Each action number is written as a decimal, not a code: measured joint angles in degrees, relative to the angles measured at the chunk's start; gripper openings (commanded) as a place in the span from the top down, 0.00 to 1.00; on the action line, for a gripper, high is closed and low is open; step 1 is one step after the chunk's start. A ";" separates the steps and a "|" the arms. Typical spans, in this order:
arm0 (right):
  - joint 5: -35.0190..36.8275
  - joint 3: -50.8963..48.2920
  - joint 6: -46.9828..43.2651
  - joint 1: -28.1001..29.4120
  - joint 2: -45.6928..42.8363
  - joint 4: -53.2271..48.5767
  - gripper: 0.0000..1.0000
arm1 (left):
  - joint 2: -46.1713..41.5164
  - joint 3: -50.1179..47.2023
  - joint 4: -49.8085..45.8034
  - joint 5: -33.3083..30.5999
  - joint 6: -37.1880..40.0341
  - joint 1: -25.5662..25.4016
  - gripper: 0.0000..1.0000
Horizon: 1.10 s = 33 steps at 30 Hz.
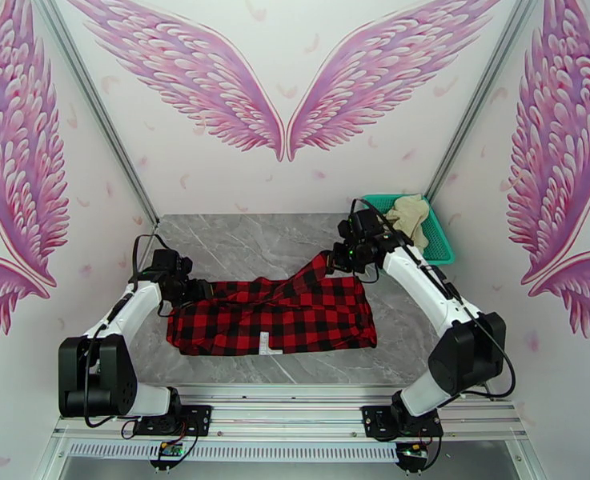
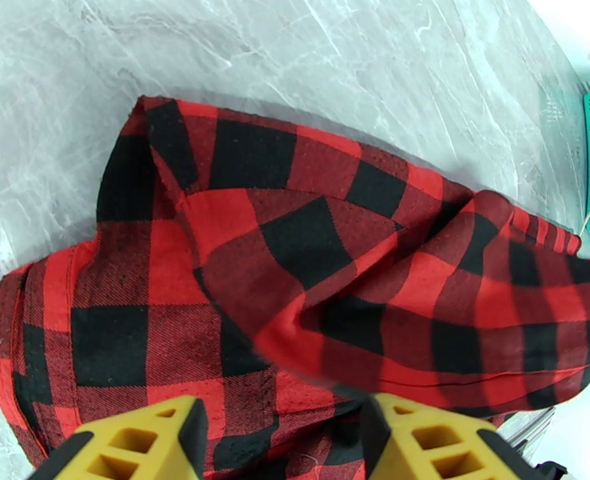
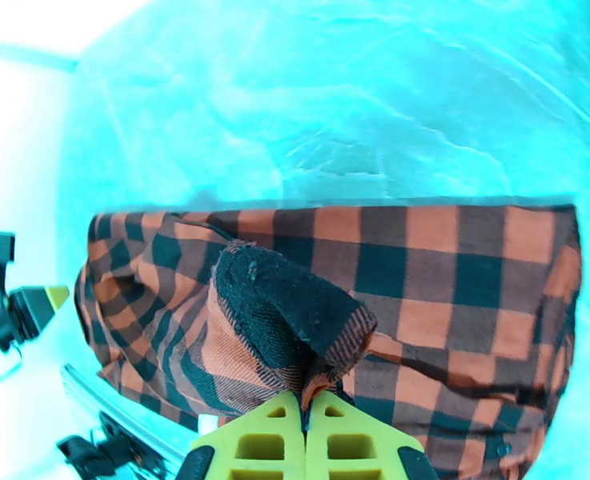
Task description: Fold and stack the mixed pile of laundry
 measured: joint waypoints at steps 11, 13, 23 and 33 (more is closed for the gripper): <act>0.00 2.10 26.05 0.68 1.09 -12.85 1.00 | -2.01 0.11 -0.02 0.63 -0.04 0.00 0.43; 0.11 3.21 30.36 1.73 1.09 -15.89 1.00 | -2.80 0.11 0.00 0.92 -0.04 0.00 0.43; 0.68 10.80 48.26 13.09 0.96 -31.28 1.00 | -4.81 -0.20 0.02 1.73 0.04 0.00 0.43; 0.68 9.64 63.23 14.67 -8.09 -31.69 1.00 | -7.04 -1.68 -0.26 1.73 0.92 0.22 0.42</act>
